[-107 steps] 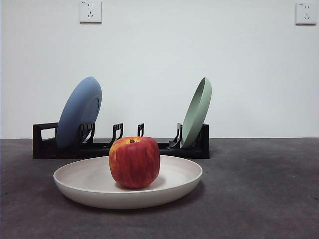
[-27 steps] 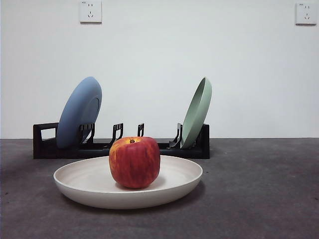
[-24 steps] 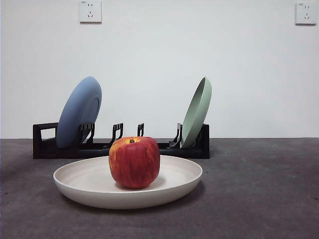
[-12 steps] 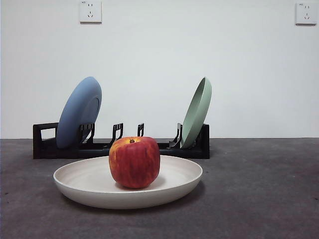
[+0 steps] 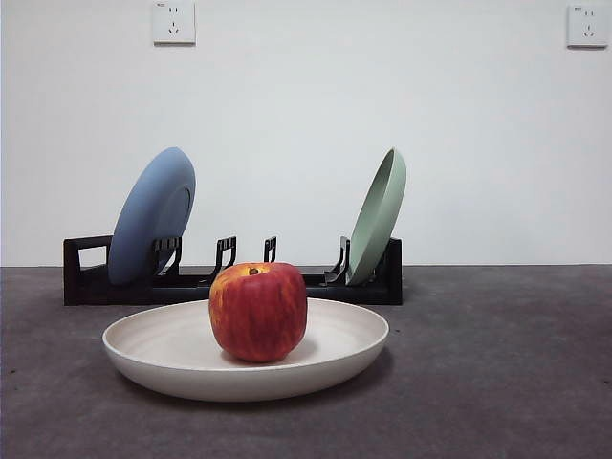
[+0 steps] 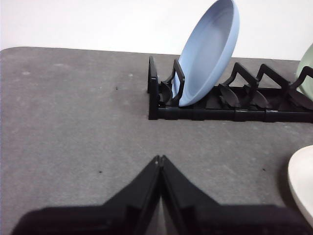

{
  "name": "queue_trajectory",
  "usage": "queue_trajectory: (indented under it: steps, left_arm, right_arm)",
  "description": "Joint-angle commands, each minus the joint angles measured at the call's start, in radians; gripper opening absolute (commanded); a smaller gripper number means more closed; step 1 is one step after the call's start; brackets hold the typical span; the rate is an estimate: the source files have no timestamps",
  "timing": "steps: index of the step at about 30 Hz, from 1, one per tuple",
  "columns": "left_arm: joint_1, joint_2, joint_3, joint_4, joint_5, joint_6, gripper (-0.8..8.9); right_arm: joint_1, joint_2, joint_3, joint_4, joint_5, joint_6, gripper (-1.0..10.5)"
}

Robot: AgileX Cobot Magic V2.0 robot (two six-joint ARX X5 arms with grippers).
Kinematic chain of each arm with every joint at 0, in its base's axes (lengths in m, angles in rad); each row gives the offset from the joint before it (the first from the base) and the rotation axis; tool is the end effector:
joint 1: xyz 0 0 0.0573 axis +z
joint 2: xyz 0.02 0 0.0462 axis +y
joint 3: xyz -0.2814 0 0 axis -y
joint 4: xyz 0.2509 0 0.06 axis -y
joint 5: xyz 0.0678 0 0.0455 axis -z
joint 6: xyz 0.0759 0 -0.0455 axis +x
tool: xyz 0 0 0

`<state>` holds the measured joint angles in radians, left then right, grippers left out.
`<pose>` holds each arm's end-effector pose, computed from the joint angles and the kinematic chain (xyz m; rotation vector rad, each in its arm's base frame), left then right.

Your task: Take the yellow plate from the plate rack,put the plate on the table,take the apple from the table,put the apple in the plate

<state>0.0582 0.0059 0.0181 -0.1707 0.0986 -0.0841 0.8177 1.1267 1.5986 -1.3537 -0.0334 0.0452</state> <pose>0.1305 0.0001 0.1456 -0.0963 0.1596 -0.0336 0.1258 0.1379 0.4142 -0.3068 0.8552 0.7738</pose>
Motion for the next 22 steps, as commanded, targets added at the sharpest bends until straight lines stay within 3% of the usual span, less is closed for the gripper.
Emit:
queue_trajectory:
  steps: [1, 22]
  left_arm:
    - [0.003, -0.002, -0.011, 0.008, 0.013, -0.016, -0.03]
    - [0.003, 0.064, -0.011, 0.008, 0.008, -0.016, -0.03]
  right_arm:
    - [0.000, 0.003, 0.001, -0.023, 0.001, 0.004, 0.0]
    - [-0.002, 0.002, 0.001, -0.023, 0.001, 0.003, 0.0]
